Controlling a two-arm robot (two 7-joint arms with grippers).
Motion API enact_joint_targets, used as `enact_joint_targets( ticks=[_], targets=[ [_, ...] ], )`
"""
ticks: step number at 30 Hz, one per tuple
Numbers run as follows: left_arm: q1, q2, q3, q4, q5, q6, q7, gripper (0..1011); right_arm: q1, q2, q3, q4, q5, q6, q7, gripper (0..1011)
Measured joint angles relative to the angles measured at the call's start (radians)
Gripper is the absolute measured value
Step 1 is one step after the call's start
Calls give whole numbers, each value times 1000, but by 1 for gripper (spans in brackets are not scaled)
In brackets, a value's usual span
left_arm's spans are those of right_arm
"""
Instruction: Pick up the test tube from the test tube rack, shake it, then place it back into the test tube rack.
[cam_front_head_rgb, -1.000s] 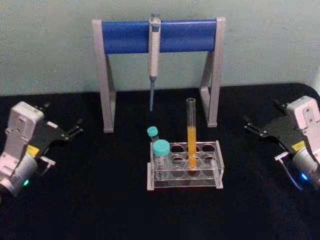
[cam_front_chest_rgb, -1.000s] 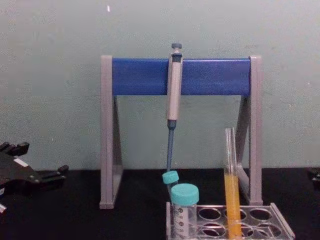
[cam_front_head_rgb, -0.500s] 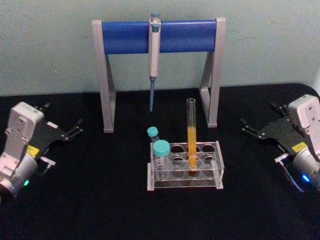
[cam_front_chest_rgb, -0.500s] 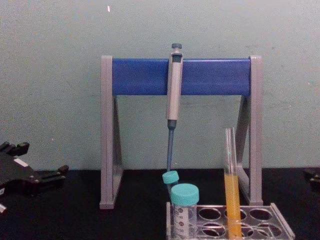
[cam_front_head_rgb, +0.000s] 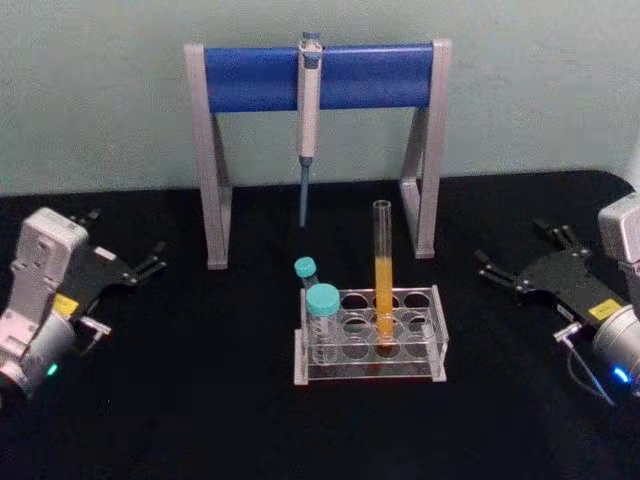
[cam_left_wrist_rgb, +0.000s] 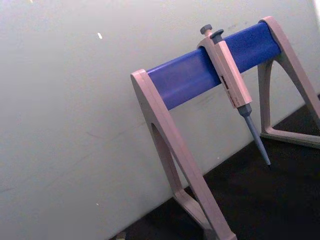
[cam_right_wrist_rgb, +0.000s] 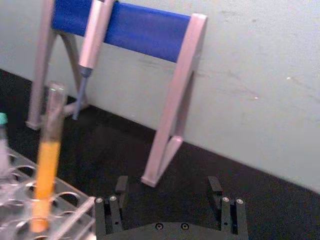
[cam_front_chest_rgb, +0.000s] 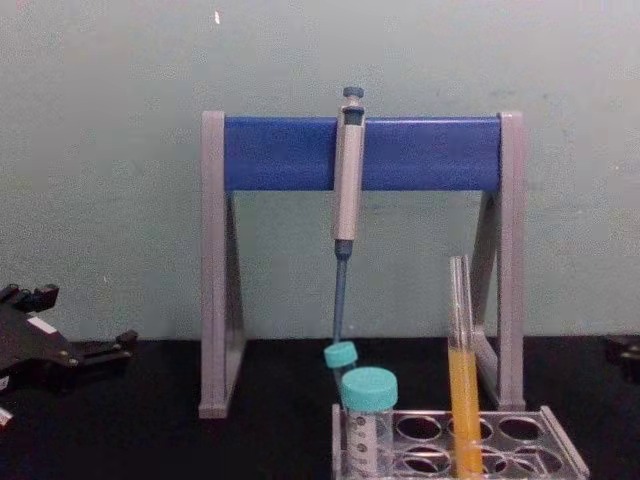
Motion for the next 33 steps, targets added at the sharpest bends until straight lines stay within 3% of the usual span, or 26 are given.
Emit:
enact_joint_targets(
  ticks=[16, 25, 33],
  targets=[
    [0, 0, 0, 0, 0, 0, 0, 1001, -45, -26, 31, -84, 70, 55, 97, 1000],
    [0, 0, 0, 0, 0, 0, 0, 1001, -34, -47, 30, -107, 89, 110, 155, 1000],
    [0, 0, 0, 0, 0, 0, 0, 1001, -5, -63, 23, -123, 105, 201, 202, 1000]
  ],
)
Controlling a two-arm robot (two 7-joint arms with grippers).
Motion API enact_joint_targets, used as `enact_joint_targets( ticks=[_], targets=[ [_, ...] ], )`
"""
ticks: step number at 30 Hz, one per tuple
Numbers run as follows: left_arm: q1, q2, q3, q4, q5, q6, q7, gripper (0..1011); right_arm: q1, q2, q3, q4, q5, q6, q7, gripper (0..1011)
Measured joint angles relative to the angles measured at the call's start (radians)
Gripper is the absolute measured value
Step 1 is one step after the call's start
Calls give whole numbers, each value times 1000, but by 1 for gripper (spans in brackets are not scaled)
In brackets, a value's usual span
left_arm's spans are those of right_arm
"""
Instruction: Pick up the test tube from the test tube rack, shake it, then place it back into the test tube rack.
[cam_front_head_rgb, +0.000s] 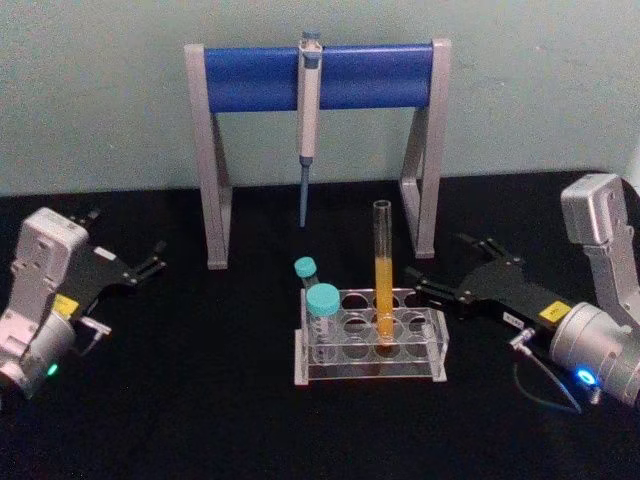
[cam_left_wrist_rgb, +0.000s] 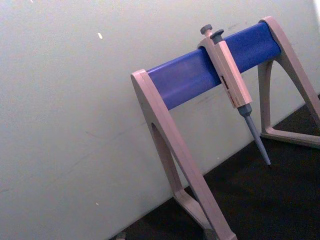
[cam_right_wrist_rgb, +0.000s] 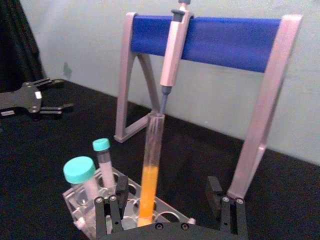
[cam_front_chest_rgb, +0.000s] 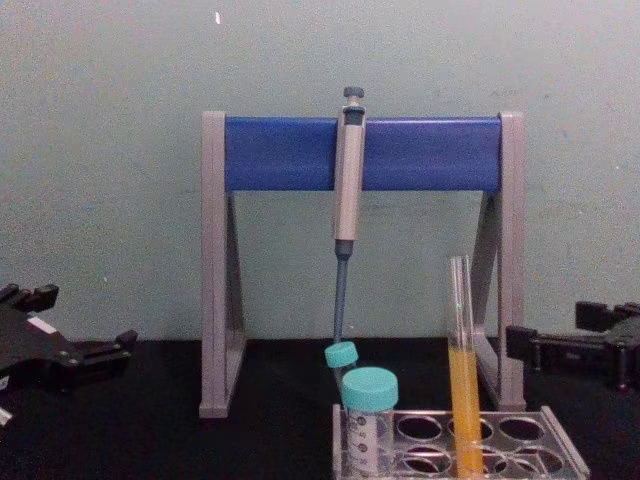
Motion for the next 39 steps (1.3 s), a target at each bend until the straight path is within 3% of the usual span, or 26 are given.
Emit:
enact_joint_targets(
  ticks=[8, 18, 39],
  targets=[
    [0, 0, 0, 0, 0, 0, 0, 1001, 39, -13, -19, 6, 6, 67, 31, 1000],
    [0, 0, 0, 0, 0, 0, 0, 1001, 105, -42, -59, 74, 14, 132, 51, 1000],
    [0, 0, 0, 0, 0, 0, 0, 1001, 201, -97, -123, 197, 1, 132, 65, 1000]
  ],
)
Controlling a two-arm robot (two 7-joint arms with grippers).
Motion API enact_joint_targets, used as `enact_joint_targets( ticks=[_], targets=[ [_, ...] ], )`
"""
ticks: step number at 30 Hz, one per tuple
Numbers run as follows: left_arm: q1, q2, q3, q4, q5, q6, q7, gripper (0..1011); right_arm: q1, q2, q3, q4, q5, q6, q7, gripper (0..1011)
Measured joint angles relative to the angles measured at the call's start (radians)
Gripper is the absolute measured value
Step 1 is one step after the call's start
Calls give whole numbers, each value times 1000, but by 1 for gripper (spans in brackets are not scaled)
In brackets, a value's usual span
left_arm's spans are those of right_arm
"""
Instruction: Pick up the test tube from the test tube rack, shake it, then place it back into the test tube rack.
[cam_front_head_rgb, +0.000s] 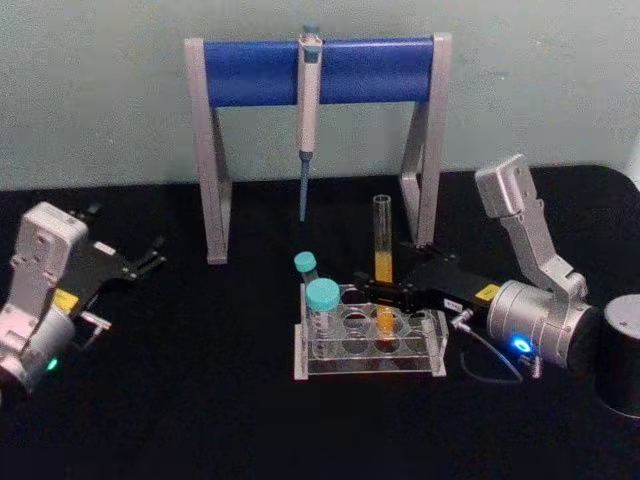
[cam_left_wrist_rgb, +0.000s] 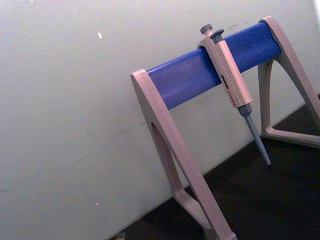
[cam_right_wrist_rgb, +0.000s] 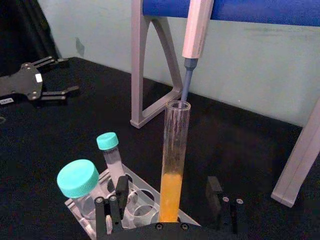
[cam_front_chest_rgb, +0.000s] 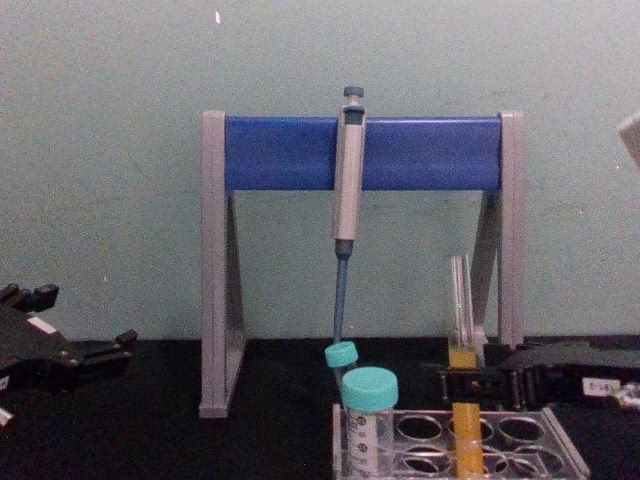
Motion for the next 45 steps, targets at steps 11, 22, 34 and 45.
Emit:
enact_joint_targets(
  ticks=[11, 22, 34, 45],
  targets=[
    [0, 0, 0, 0, 0, 0, 0, 1002, 31, -26, -16, 49, -26, -15, 3, 1000],
    [0, 0, 0, 0, 0, 0, 0, 1001, 42, -39, -19, 62, -42, -25, 6, 1000],
    [0, 0, 0, 0, 0, 0, 0, 1001, 42, -38, -19, 62, -40, -23, 6, 1000],
    [0, 0, 0, 0, 0, 0, 0, 1001, 42, -37, -18, 62, -39, -22, 6, 770]
  ],
)
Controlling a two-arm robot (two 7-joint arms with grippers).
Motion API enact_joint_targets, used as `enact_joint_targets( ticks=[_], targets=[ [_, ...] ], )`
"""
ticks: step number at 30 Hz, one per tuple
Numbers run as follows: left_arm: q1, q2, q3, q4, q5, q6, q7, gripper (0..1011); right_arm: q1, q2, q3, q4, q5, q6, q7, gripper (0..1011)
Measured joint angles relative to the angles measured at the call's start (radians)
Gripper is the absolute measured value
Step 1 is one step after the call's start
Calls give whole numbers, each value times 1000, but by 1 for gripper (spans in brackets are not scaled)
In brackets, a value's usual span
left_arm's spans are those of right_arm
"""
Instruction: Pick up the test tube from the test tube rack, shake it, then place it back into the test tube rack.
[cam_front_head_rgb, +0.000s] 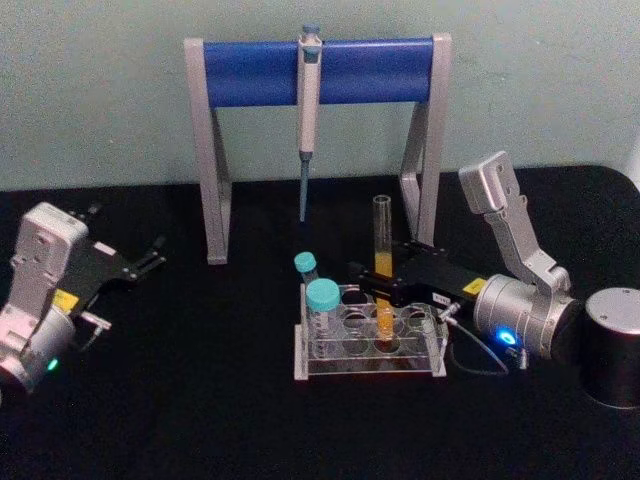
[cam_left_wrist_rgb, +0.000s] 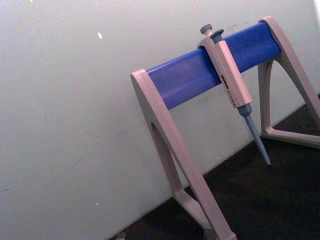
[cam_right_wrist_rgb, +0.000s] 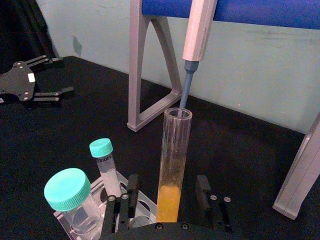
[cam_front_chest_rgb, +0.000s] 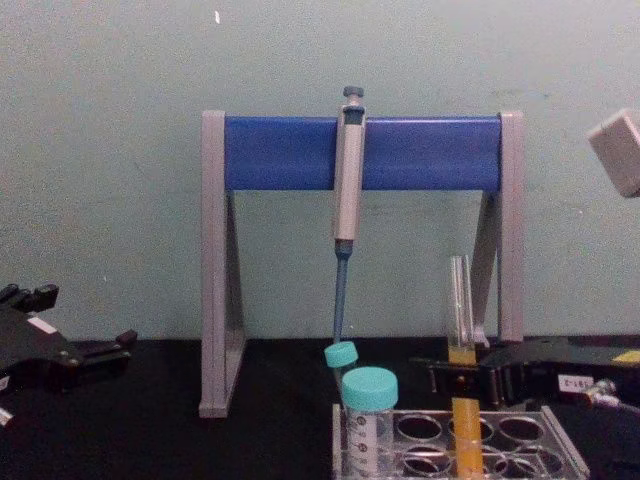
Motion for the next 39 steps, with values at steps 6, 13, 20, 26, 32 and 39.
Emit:
enact_joint_targets(
  ticks=[6, 13, 20, 26, 32, 39],
  targets=[
    [0, 0, 0, 0, 0, 0, 0, 1002, -1, 0, 0, -1, 1, 1, 0, 560],
    [0, 0, 0, 0, 0, 0, 0, 1001, -1, 0, 0, -1, 1, 1, -1, 353],
    [0, 0, 0, 0, 0, 0, 0, 1001, -1, 0, 0, -1, 2, 1, -1, 226],
    [0, 0, 0, 0, 0, 0, 0, 1001, -1, 0, 0, -1, 1, 1, 0, 226],
    [0, 0, 0, 0, 0, 0, 0, 1001, -1, 0, 0, -1, 1, 1, 0, 226],
    [0, 0, 0, 0, 0, 0, 0, 1001, -12, 6, -3, -13, -8, -16, 6, 226]
  ],
)
